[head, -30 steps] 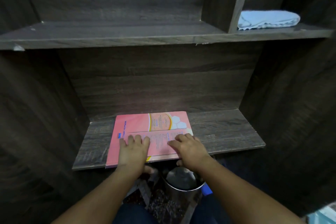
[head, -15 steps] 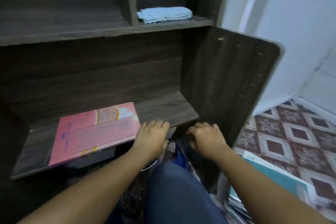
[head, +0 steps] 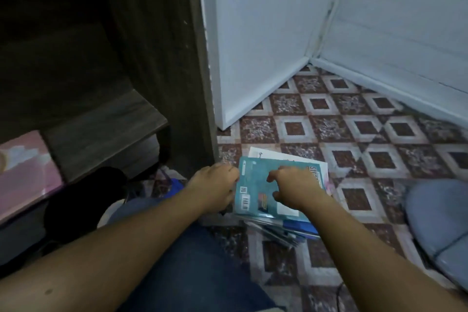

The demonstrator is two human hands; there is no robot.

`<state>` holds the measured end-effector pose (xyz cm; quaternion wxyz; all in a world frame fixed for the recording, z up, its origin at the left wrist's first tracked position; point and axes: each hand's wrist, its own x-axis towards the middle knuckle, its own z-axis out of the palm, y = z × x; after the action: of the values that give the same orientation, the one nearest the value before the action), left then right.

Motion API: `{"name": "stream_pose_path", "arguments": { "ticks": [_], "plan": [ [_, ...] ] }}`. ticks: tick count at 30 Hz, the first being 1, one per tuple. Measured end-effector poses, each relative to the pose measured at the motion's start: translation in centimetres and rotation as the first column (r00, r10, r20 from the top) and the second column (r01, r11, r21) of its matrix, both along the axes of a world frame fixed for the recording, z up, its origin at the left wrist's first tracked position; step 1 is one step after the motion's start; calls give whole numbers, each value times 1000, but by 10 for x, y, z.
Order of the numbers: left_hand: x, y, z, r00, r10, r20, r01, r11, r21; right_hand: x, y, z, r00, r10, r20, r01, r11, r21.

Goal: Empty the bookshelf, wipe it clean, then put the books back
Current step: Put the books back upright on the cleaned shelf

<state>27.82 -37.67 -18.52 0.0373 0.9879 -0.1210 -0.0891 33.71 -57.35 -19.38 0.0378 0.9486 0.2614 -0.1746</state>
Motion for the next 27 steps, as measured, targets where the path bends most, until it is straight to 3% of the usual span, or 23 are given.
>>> {"name": "stream_pose_path", "arguments": {
  "ticks": [8,14,18,27],
  "plan": [
    [45,-38,-67,972,-120,-204,166,960,224,10,-37,-91,995,-35,-91,33,999,-24],
    [62,-49,-104,945,-166,-281,219,960,171,23,-59,-127,993,-1,-122,-1,1000,-17],
    [60,-51,-113,934,-240,-266,307,918,251,22,-62,-137,995,7,-102,-9,1000,-20],
    [61,-55,-114,936,-227,-268,291,928,232,21,-61,-129,985,-15,-171,18,1000,16]
  ]
}}
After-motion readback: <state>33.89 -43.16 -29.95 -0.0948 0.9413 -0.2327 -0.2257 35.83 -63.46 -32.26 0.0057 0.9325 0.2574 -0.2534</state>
